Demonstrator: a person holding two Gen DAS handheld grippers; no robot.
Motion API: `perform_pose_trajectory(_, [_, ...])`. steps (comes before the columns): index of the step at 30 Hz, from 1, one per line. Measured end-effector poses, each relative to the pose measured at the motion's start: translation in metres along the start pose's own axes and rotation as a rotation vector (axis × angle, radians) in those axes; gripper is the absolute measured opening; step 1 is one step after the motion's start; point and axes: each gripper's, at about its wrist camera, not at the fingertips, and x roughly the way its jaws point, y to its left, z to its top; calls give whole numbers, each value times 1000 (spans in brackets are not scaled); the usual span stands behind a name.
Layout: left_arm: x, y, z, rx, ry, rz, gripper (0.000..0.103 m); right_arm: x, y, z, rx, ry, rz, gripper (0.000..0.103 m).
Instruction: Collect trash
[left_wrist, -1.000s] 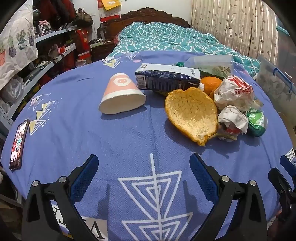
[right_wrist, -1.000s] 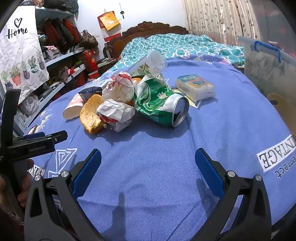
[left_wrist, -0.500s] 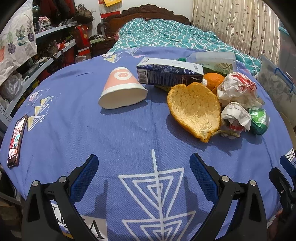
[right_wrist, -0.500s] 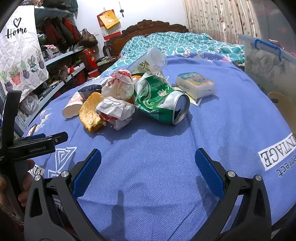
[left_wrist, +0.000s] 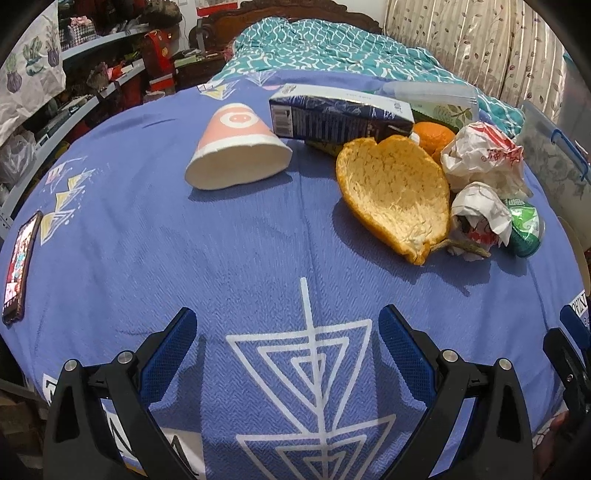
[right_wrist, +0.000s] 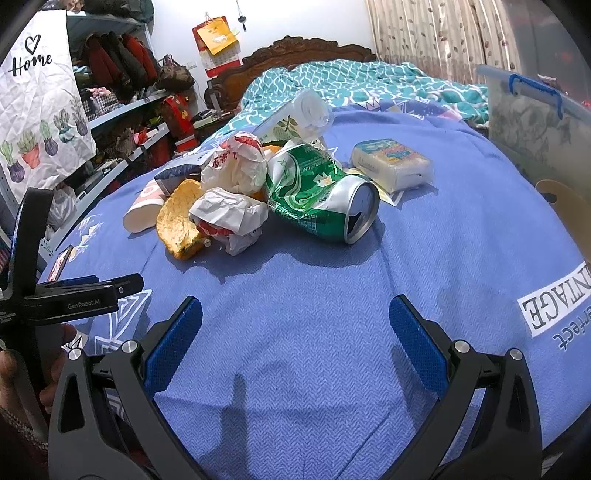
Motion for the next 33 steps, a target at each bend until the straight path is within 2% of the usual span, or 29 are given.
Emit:
perform_pose_trajectory(9, [14, 6, -2, -21, 54, -20, 94, 1, 0, -1, 0, 3, -1, 100])
perform_pose_trajectory(23, [15, 1, -12, 26, 41, -8, 95, 1, -4, 7, -18, 8, 0, 100])
perform_pose_trajectory(26, [14, -1, -12, 53, 55, -15, 95, -2, -7, 19, -51, 8, 1, 91])
perform_pose_trajectory(28, [15, 3, -5, 63, 84, -66, 94, -4, -7, 26, -80, 4, -3, 80])
perform_pose_trajectory(30, [12, 13, 5, 18, 87, -173, 94, -5, -6, 32, -97, 1, 7, 75])
perform_pose_trajectory(33, [5, 19, 23, -20, 60, -270, 94, 0, 3, 44, -126, -6, 33, 74])
